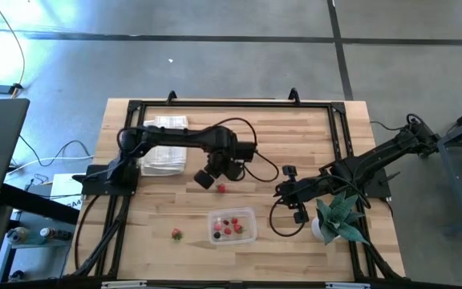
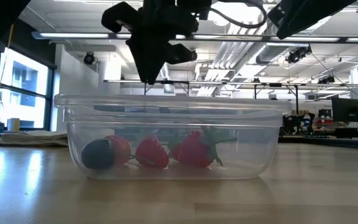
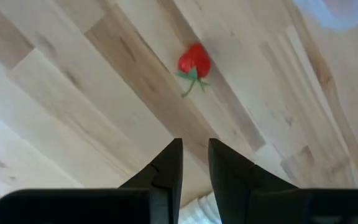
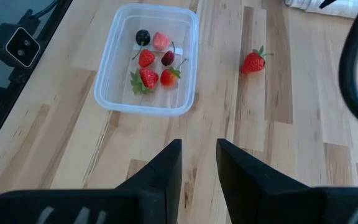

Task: Pick and placing Produce into tupperware
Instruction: Put the red strawberry into the transparent bin

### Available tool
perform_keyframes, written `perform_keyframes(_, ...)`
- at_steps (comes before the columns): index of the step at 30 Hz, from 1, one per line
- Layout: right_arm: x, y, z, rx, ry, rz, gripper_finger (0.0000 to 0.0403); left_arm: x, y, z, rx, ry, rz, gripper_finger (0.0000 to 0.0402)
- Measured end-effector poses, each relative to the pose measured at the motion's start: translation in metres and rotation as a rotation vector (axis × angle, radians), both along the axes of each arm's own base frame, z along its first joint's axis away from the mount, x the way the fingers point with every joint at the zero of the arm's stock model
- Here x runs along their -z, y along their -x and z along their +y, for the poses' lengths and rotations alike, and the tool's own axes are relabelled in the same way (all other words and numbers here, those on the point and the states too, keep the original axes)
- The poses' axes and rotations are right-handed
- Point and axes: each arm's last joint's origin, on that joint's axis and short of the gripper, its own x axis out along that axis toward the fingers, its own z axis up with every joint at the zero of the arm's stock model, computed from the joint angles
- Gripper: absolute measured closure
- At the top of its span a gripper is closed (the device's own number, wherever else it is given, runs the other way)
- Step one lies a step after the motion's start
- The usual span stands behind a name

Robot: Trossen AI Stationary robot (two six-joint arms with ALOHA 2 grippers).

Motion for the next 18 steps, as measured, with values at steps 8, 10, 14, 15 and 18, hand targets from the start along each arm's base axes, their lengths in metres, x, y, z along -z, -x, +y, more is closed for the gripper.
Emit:
perform_keyframes(8,0.0,0.0,0.0,0.0,0.0,0.001,0.0313,-0.004,0.031,0.007,-0.003,0.009,-0.09,0.0334)
perform_keyframes(10,0.0,0.0,0.0,0.0,0.0,0.001,0.0313,-0.006,0.032,0.007,0.007,-0.003,-0.168,0.0334)
perform_keyframes(14,0.0,0.0,0.0,0.0,0.0,0.0,0.0313,-0.007,0.028,-0.006,0.241,-0.009,-0.218,0.0334)
perform_keyframes(15,0.0,0.0,0.0,0.0,-0.001,-0.001,0.0313,-0.005,0.029,-0.01,0.313,-0.003,-0.198,0.0334)
perform_keyframes(18,0.0,0.0,0.0,0.0,0.0,0.0,0.0313,0.009,0.021,-0.018,0.495,-0.002,-0.182,0.0334)
